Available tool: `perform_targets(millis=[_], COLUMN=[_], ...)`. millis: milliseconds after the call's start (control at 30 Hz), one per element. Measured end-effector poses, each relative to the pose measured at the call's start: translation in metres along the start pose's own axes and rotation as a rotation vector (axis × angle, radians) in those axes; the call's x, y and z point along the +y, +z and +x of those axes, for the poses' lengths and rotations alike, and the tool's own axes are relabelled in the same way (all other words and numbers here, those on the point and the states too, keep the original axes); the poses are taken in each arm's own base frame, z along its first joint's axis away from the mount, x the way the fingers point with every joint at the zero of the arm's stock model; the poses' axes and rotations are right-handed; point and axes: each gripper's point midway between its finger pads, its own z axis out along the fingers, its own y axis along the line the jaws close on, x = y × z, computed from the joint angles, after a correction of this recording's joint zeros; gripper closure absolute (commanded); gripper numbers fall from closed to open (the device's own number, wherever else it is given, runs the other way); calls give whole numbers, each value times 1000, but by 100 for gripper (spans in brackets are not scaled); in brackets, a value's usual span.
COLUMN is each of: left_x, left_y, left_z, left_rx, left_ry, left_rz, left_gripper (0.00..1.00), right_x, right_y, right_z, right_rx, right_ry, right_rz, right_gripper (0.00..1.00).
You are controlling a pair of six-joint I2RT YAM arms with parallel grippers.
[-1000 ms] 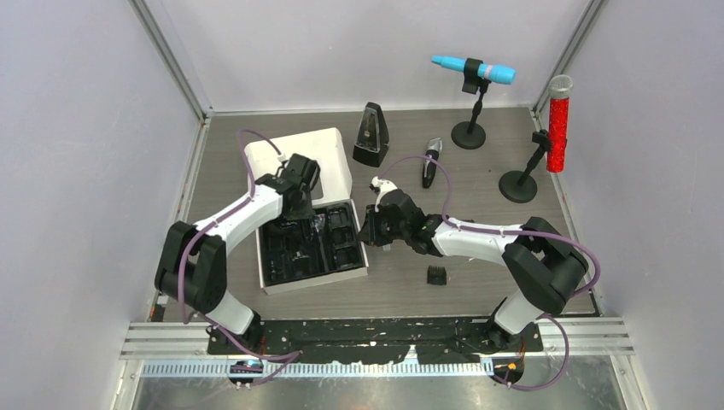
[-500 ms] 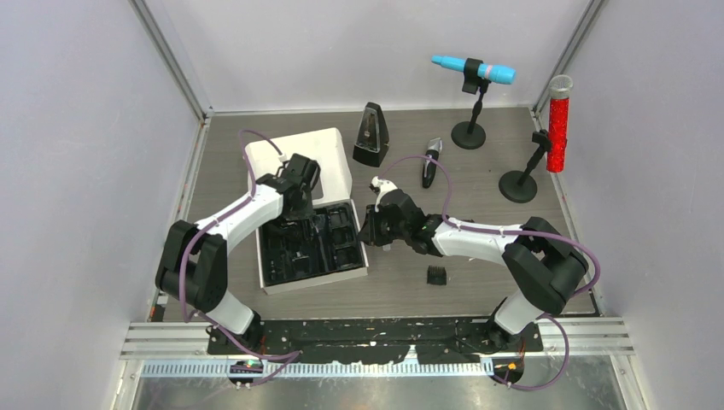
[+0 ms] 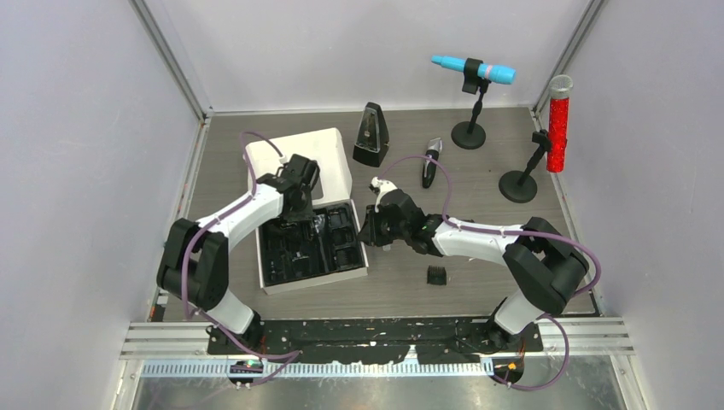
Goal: Sort the hair-cutting tools
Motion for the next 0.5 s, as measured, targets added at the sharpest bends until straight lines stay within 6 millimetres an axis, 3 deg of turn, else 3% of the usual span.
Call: perform_targets(millis=[100,233,500], left_x=[1,4,8], left_y=[-7,-31,-118], left_z=[-1,-5,-40], left_rx=[-6,-33,-284], left_ry=[0,1,-51], left_rz=[9,28,142], left_gripper=[65,51,13], right_x=[0,-2,-15], right_y=[-2,-14,-53], right_z=[0,-1,-21], right_rx=[7,17,-49], right_ry=[-7,-31,-84], right_rz=[4,30,145], right_gripper=[77,73,51])
